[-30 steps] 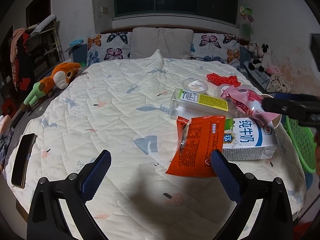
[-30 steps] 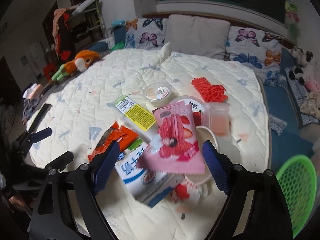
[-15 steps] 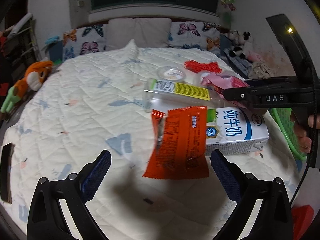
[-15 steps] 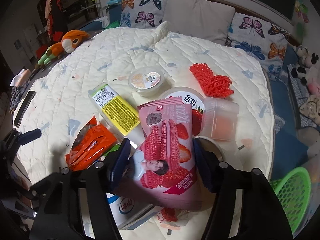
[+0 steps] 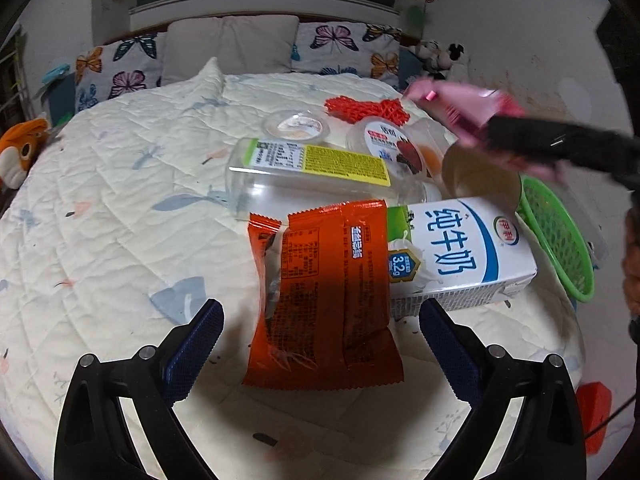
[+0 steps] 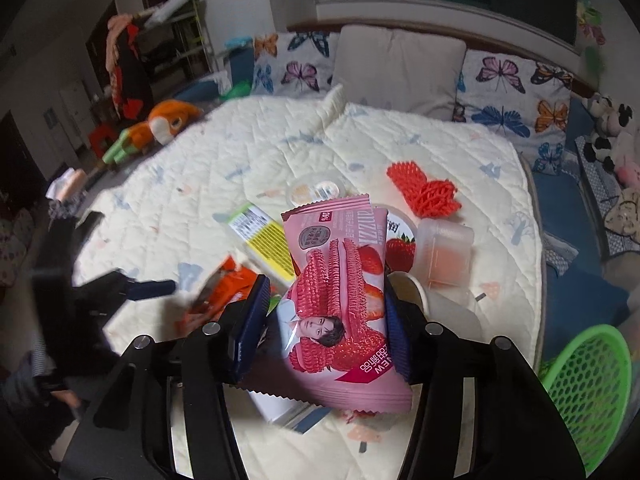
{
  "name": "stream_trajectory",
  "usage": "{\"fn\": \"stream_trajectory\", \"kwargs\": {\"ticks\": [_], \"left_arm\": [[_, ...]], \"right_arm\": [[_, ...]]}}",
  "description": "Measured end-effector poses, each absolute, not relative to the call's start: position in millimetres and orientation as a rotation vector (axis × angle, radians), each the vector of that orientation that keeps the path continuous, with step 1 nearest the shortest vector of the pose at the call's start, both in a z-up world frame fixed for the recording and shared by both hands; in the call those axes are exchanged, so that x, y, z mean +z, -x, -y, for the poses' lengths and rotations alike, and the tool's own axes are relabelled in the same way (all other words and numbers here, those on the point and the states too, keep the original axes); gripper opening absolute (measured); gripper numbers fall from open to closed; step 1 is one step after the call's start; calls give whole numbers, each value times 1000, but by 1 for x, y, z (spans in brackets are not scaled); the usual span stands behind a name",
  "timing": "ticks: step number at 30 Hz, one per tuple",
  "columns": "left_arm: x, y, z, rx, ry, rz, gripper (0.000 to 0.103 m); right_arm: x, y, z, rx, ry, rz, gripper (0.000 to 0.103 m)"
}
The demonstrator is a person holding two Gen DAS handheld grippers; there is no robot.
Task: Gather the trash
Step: 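Lift the pink snack bag with the right gripper while the left grasps the orange snack packet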
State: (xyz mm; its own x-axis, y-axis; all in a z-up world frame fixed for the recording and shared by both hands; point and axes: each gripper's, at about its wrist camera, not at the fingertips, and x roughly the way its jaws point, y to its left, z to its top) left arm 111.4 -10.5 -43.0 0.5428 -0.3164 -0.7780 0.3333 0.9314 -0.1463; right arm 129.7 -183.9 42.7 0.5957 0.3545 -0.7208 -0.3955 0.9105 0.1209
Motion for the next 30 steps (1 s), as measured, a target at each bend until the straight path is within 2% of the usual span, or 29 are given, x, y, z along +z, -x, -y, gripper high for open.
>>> {"fn": "stream_trajectory", "kwargs": {"ticks": [2,9,11,16,20,30], "left_arm": [[-47,-114,12,-394,-31,-936,79],[-47,-104,9,-422,-31,-916,57],[-45,-99,9,-434,-39,-906,43],[-33,-85,5,-433,-43,-873,27],[-21,-74,2,-432,-38,-850,17],[18,-53,4,-456,-19,-794,10]], "right_arm": [[50,-118,190,435,29,-799,54],[61,-84,217,397,-37,-752,54],[61,-75,227,376,-56,-745,54],[54,-56,253,314,-105,-739,54],[46,-42,274,274,-141,-744,54],[28,-17,329,154,-202,-744,54]]}}
